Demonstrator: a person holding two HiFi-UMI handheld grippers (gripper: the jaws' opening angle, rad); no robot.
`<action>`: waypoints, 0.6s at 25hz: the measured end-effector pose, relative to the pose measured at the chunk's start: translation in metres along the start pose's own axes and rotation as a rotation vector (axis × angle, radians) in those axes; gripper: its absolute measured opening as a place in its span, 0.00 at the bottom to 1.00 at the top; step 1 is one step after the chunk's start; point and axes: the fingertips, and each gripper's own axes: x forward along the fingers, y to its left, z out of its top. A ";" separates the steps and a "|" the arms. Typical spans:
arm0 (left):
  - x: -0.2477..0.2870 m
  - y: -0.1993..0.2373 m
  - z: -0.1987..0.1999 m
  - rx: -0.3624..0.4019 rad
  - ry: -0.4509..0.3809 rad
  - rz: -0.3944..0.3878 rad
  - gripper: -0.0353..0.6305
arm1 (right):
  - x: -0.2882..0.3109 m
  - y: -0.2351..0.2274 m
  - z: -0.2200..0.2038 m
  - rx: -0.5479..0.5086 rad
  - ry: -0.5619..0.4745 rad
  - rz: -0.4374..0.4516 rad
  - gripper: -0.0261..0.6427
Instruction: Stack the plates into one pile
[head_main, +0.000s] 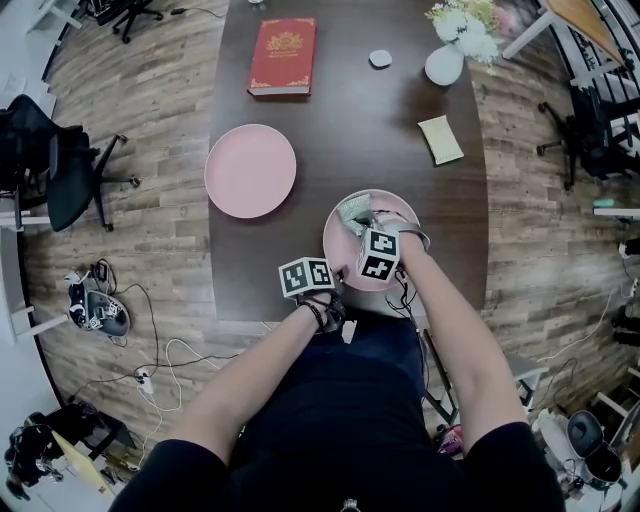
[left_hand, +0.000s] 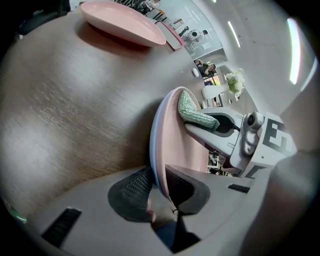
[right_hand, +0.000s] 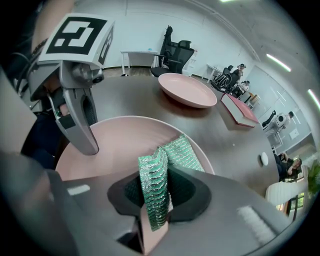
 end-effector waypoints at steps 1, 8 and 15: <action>0.000 0.000 0.000 -0.004 0.001 -0.001 0.15 | 0.000 0.000 0.001 -0.003 -0.002 0.001 0.17; 0.000 0.000 0.001 -0.014 -0.004 -0.005 0.15 | 0.003 -0.001 0.002 0.012 0.007 -0.005 0.17; 0.000 -0.001 0.001 -0.023 -0.008 -0.006 0.15 | 0.004 -0.006 0.001 0.083 0.025 -0.015 0.17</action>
